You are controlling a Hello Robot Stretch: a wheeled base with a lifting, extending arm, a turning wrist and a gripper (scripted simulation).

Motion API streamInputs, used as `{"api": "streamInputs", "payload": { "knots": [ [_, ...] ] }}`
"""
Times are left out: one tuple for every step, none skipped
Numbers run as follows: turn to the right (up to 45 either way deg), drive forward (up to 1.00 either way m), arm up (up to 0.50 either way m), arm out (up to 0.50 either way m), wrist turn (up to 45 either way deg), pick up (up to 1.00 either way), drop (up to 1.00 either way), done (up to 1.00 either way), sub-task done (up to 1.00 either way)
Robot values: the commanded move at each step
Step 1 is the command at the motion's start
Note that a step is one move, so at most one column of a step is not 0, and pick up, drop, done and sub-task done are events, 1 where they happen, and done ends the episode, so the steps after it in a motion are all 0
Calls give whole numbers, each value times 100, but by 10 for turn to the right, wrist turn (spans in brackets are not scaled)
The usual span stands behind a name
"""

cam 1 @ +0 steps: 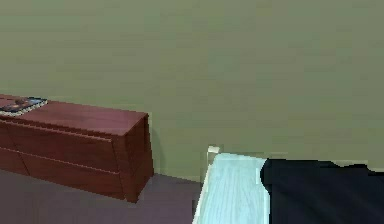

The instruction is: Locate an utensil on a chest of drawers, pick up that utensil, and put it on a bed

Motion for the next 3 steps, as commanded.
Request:
{"api": "streamInputs", "payload": {
  "knots": [
    [0,0,10,0,0,0,0,0,0],
    [0,0,0,-8,0,0,0,0,0],
    [0,0,0,0,0,0,0,100,0]
  ]
}}
